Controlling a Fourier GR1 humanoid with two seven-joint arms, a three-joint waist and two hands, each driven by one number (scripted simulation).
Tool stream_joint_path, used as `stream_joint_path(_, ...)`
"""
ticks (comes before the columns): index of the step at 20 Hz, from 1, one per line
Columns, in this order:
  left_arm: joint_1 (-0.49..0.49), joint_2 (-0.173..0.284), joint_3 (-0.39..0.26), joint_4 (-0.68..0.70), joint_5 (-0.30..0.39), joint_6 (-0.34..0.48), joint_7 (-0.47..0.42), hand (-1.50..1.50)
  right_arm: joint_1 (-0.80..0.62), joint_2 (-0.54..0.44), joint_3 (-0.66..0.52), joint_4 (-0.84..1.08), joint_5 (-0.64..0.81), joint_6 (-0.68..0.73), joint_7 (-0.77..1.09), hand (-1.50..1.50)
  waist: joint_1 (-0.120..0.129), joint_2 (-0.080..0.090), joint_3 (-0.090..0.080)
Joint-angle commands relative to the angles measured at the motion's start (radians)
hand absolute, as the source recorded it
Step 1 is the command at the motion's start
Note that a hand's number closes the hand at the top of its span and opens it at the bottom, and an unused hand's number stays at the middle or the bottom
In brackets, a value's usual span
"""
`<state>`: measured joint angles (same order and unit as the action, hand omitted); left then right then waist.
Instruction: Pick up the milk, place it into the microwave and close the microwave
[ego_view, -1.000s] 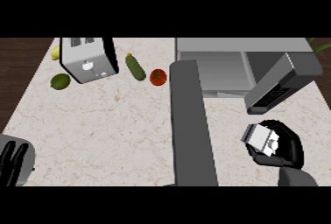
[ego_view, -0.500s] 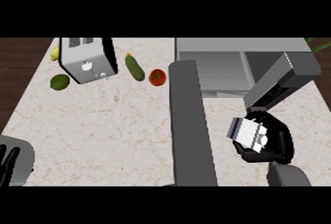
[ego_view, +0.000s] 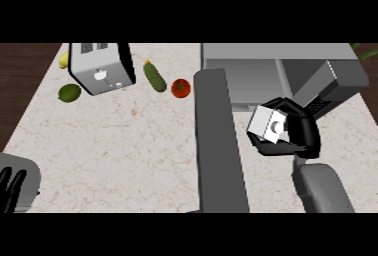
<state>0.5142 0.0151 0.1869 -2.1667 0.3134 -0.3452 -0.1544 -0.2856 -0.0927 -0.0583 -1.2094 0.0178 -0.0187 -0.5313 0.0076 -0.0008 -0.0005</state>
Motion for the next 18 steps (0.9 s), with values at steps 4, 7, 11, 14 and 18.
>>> stream_joint_path(4, -0.061, 0.012, 0.041, -0.026, 0.047, 0.028, 0.078, -1.5, -0.253, 0.027, -0.02, 0.241, 0.064, -0.1, 0.061, 1.5, 0.008, 0.003, 0.001)
stream_joint_path(7, -0.075, 0.011, 0.057, 0.071, 0.016, -0.013, 0.013, -1.5, -0.363, -0.007, -0.07, 0.358, 0.034, -0.07, 0.059, 1.5, 0.009, 0.004, 0.001)
stream_joint_path(11, -0.086, 0.027, 0.049, 0.129, 0.02, -0.068, -0.024, -1.5, -0.55, -0.04, -0.13, 0.608, 0.034, -0.068, -0.017, 1.5, 0.035, 0.014, 0.001)
stream_joint_path(14, -0.089, 0.02, 0.042, 0.074, 0.028, -0.041, 0.027, -1.5, -0.63, -0.058, -0.151, 0.75, 0.055, -0.095, -0.074, 1.5, 0.041, 0.017, 0.002)
stream_joint_path(18, -0.067, 0.009, 0.026, 0.058, 0.012, -0.067, 0.003, -1.5, -0.671, -0.087, -0.175, 0.874, 0.075, -0.133, -0.151, 1.5, 0.059, 0.024, 0.003)
